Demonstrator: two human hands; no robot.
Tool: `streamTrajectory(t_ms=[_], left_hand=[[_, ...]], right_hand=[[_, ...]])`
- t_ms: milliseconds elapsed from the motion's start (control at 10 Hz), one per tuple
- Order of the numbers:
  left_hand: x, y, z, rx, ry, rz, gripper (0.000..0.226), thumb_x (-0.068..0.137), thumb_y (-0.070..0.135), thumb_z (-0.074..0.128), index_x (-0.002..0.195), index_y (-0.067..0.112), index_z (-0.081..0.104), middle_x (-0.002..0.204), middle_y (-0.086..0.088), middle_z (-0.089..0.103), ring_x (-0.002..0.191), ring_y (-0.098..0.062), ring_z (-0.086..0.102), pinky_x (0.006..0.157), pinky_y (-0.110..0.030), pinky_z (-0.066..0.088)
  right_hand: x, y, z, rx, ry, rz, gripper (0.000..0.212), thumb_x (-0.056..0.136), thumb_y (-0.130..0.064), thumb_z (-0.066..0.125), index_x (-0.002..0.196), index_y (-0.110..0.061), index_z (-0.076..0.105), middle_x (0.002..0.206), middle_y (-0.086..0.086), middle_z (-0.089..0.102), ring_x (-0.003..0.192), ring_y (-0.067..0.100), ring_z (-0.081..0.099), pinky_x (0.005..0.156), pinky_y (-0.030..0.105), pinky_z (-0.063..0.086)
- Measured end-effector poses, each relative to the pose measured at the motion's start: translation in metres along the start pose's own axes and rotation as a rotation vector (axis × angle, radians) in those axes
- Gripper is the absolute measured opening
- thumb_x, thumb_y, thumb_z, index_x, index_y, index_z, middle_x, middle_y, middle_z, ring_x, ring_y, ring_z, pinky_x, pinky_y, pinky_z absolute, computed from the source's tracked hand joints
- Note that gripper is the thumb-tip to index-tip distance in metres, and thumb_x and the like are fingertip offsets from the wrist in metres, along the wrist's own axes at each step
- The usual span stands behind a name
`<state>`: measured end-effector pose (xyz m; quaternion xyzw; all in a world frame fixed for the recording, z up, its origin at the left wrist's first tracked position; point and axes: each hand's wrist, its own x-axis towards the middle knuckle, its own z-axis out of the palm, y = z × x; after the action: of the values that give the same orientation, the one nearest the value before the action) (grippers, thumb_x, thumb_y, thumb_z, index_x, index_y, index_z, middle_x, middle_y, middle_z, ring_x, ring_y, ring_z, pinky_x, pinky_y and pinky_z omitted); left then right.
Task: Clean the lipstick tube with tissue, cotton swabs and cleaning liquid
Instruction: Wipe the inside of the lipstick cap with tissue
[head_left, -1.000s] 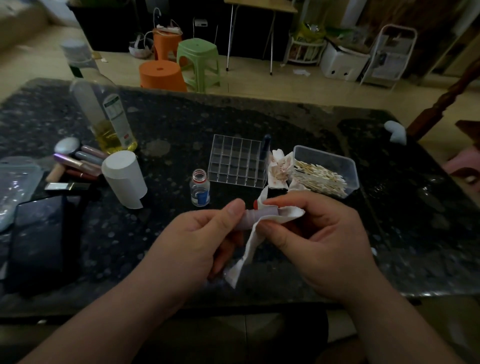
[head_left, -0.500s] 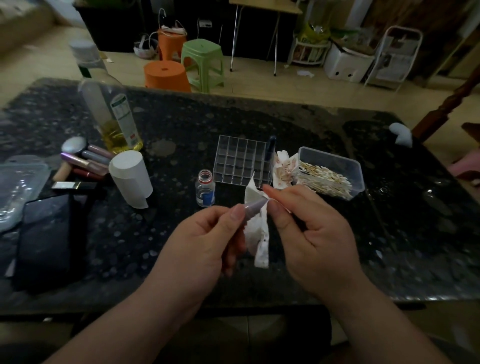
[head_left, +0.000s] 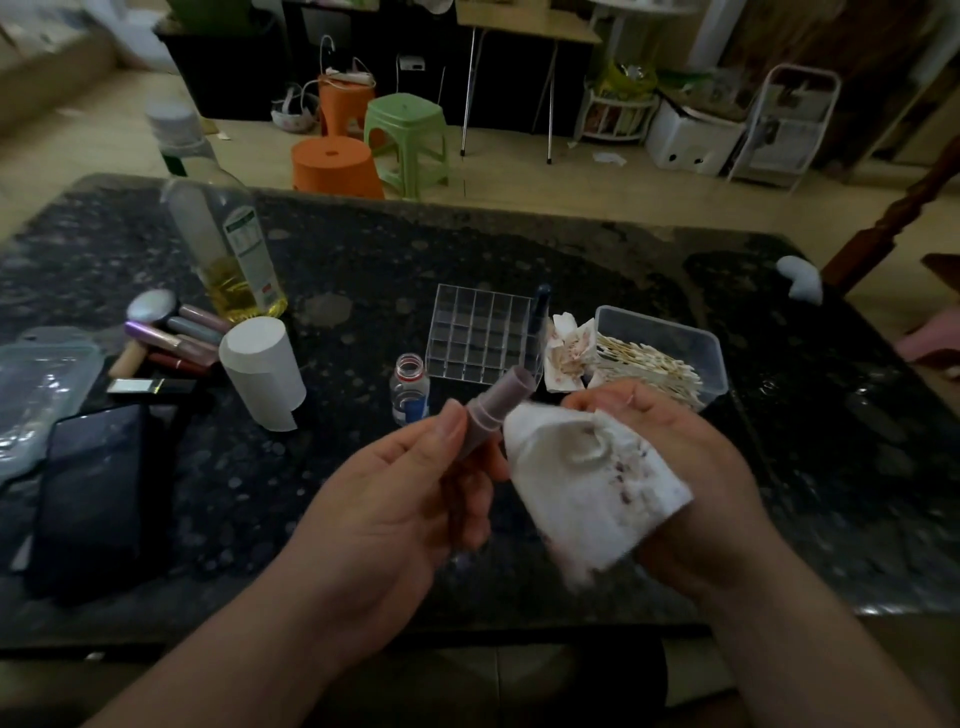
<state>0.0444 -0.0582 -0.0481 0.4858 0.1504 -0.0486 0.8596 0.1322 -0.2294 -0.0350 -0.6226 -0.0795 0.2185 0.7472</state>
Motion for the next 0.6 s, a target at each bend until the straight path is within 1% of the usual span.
streamTrajectory(t_ms=[100, 200, 300, 400, 500, 600], left_hand=[[0.002, -0.004, 0.0, 0.038, -0.007, -0.047, 0.039, 0.084, 0.049, 0.056, 0.086, 0.015, 0.075, 0.072, -0.006, 0.063, 0.057, -0.016, 0.05, 0.058, -0.034, 0.036], [0.005, -0.005, -0.004, 0.009, 0.059, -0.082, 0.035, 0.089, 0.045, 0.057, 0.091, 0.015, 0.075, 0.073, -0.004, 0.061, 0.058, -0.014, 0.05, 0.059, -0.033, 0.038], [0.009, 0.005, -0.019, -0.018, 0.174, -0.007, 0.021, 0.085, 0.031, 0.064, 0.093, 0.016, 0.076, 0.076, -0.002, 0.062, 0.06, -0.012, 0.053, 0.06, -0.031, 0.04], [0.012, 0.017, -0.044, 0.04, 0.278, 0.086, 0.012, 0.08, 0.022, 0.067, 0.089, 0.016, 0.074, 0.076, -0.002, 0.066, 0.064, -0.013, 0.053, 0.058, -0.03, 0.041], [0.013, 0.017, -0.059, 0.121, 0.341, 0.082, 0.01, 0.074, 0.02, 0.071, 0.083, 0.018, 0.074, 0.075, -0.003, 0.067, 0.063, -0.015, 0.053, 0.057, -0.031, 0.04], [0.01, 0.011, -0.066, 0.152, 0.339, 0.071, 0.008, 0.07, 0.02, 0.072, 0.077, 0.018, 0.074, 0.073, -0.004, 0.067, 0.06, -0.015, 0.052, 0.055, -0.031, 0.039]], right_hand=[[0.0, 0.011, 0.002, -0.227, 0.008, 0.035, 0.02, 0.097, -0.024, 0.06, 0.082, -0.015, 0.07, 0.075, 0.0, 0.071, 0.07, 0.012, 0.066, 0.068, 0.037, 0.058], [-0.005, 0.013, 0.009, -0.317, -0.022, 0.099, 0.021, 0.099, -0.024, 0.054, 0.085, -0.014, 0.065, 0.069, 0.001, 0.067, 0.06, 0.014, 0.062, 0.053, 0.026, 0.052], [0.002, 0.019, 0.005, -0.521, -0.08, 0.121, 0.015, 0.095, -0.023, 0.063, 0.081, -0.027, 0.064, 0.071, -0.004, 0.066, 0.067, 0.014, 0.062, 0.061, 0.03, 0.053], [0.014, 0.029, 0.004, -0.898, -0.138, 0.097, 0.008, 0.088, -0.028, 0.07, 0.084, -0.027, 0.063, 0.08, -0.008, 0.066, 0.075, 0.007, 0.062, 0.068, 0.025, 0.054], [0.027, 0.044, 0.012, -1.071, -0.17, 0.122, 0.017, 0.083, -0.033, 0.075, 0.094, -0.025, 0.064, 0.088, -0.01, 0.064, 0.079, 0.002, 0.059, 0.065, 0.019, 0.048], [0.036, 0.061, 0.028, -1.1, -0.201, 0.192, 0.034, 0.076, -0.046, 0.079, 0.102, -0.033, 0.063, 0.099, -0.013, 0.062, 0.089, 0.003, 0.057, 0.069, 0.022, 0.047]])
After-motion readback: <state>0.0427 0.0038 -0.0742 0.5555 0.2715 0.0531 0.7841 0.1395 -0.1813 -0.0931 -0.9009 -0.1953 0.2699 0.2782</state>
